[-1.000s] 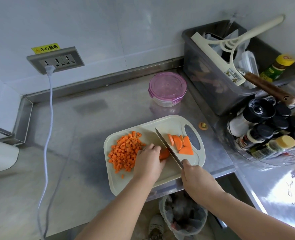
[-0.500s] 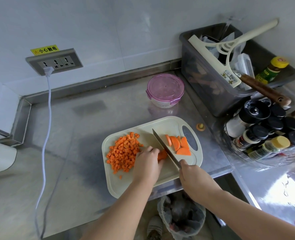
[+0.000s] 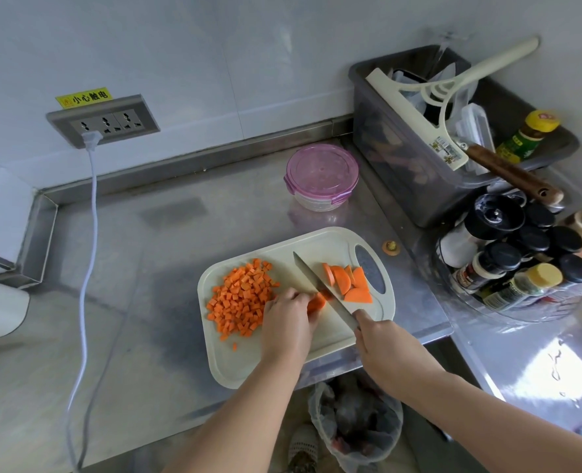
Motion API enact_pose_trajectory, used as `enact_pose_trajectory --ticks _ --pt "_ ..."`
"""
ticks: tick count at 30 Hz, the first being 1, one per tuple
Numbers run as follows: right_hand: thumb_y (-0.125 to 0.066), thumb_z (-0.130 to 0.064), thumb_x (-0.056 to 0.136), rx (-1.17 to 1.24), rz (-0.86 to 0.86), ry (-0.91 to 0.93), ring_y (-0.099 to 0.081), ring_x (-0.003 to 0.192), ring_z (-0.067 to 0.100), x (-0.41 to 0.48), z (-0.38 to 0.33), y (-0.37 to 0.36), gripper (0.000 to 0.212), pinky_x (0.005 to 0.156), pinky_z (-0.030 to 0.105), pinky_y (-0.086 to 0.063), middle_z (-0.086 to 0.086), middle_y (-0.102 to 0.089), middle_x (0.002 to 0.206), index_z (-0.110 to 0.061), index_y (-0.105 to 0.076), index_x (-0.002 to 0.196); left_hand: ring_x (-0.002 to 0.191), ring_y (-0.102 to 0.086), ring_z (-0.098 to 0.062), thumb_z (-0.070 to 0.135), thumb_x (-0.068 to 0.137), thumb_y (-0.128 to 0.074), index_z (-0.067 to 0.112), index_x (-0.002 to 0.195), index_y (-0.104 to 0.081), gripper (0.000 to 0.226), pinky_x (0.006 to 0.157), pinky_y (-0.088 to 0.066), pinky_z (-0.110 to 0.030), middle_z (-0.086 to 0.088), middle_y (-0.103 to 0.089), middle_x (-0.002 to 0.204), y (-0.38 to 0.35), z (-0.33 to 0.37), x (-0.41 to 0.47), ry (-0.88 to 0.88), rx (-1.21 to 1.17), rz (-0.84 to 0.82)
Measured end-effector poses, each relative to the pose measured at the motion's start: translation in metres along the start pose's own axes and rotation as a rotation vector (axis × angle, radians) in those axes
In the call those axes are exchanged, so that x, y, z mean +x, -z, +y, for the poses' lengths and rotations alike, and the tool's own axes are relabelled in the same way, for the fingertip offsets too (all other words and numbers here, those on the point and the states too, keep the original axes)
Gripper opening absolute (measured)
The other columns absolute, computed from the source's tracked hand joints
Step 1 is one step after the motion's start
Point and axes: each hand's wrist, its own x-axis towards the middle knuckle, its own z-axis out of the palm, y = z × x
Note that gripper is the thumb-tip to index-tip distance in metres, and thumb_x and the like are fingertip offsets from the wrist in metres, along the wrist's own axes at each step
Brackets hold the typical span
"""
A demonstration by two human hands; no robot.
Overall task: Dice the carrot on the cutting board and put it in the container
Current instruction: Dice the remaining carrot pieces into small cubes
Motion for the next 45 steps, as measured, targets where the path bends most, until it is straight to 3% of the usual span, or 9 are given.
enact_pose_trajectory --ticks 12,17,19,22,26,31,36,41,45 --pt "-0.038 -0.016 0.101 0.048 -0.044 -0.028 -0.065 0.071 0.016 -0.003 -0.001 -0.005 0.036 0.065 0.035 -0.059 0.001 -0.062 0.083 -0.023 -0.031 0.135 0.103 -0.058 -0.019 0.036 0.091 -0.059 0.017 0.104 -0.062 0.024 0.091 -0.038 -0.029 0.002 -0.061 0.110 0.000 -0.004 0.002 -0.001 0.032 -0.014" --pt "-0.041 -0.002 0.092 0.056 -0.084 -0.047 -0.054 0.059 0.015 -0.001 -0.004 -0.008 0.047 0.045 0.026 -0.039 0.000 -0.056 0.075 -0.019 -0.029 0.133 0.103 -0.059 -0.019 0.033 0.089 -0.063 0.018 0.101 -0.063 0.019 0.093 -0.038 -0.030 0.003 -0.061 0.110 0.000 -0.003 0.002 0.013 0.030 -0.026" --pt "-0.041 0.000 0.090 0.070 -0.095 -0.057 -0.054 0.062 0.016 0.001 -0.005 -0.010 0.048 0.047 0.026 -0.040 0.000 -0.054 0.075 -0.017 -0.029 0.133 0.104 -0.059 -0.018 0.031 0.089 -0.064 0.018 0.102 -0.063 0.018 0.094 -0.037 -0.029 0.003 -0.061 0.111 0.000 -0.003 0.003 0.016 0.026 -0.033" --pt "-0.040 -0.004 0.094 0.075 -0.135 -0.089 -0.060 0.076 0.017 0.004 -0.007 -0.009 0.048 0.066 0.031 -0.053 0.000 -0.055 0.084 -0.019 -0.028 0.137 0.106 -0.057 -0.018 0.026 0.089 -0.062 0.016 0.106 -0.062 0.020 0.095 -0.035 -0.029 0.002 -0.059 0.115 0.001 -0.003 0.003 0.013 0.019 -0.062" --pt "-0.035 -0.011 0.098 0.140 -0.163 -0.131 -0.063 0.083 0.015 0.011 -0.007 -0.006 0.040 0.078 0.034 -0.058 0.000 -0.060 0.093 -0.022 -0.032 0.136 0.104 -0.058 -0.019 0.027 0.088 -0.063 0.015 0.106 -0.063 0.021 0.092 -0.037 -0.029 0.001 -0.060 0.113 0.003 -0.002 0.003 0.010 0.000 -0.047" --pt "-0.029 -0.025 0.104 0.197 -0.063 -0.073 -0.063 0.079 0.019 0.015 0.003 -0.003 0.023 0.074 0.037 -0.056 0.003 -0.061 0.087 -0.018 -0.045 0.118 0.104 -0.058 -0.015 0.036 0.089 -0.062 0.020 0.110 -0.062 0.026 0.092 -0.041 -0.027 0.005 -0.062 0.112 0.003 -0.002 0.000 0.010 -0.037 -0.042" --pt "-0.029 -0.023 0.103 0.115 -0.006 -0.004 -0.060 0.069 0.023 0.002 0.005 -0.005 0.009 0.066 0.041 -0.051 0.001 -0.055 0.073 -0.022 -0.038 0.102 0.105 -0.056 -0.020 0.036 0.090 -0.060 0.018 0.114 -0.060 0.030 0.091 -0.039 -0.027 0.003 -0.059 0.115 0.008 -0.001 0.000 0.030 -0.025 -0.047" --pt "-0.035 -0.020 0.102 0.085 -0.013 0.009 -0.063 0.071 0.019 -0.003 -0.002 -0.008 0.023 0.068 0.040 -0.057 0.001 -0.060 0.079 -0.020 -0.039 0.125 0.102 -0.058 -0.019 0.036 0.090 -0.061 0.016 0.110 -0.062 0.028 0.087 -0.042 -0.026 0.002 -0.060 0.112 0.012 -0.006 -0.002 0.028 -0.007 -0.032" --pt "-0.037 -0.017 0.102 0.073 -0.032 0.003 -0.063 0.072 0.018 -0.003 -0.003 -0.009 0.026 0.067 0.037 -0.056 0.001 -0.060 0.081 -0.019 -0.038 0.127 0.101 -0.058 -0.019 0.034 0.090 -0.061 0.015 0.107 -0.062 0.026 0.086 -0.042 -0.028 0.001 -0.061 0.112 0.012 -0.007 -0.004 0.030 0.004 -0.032"
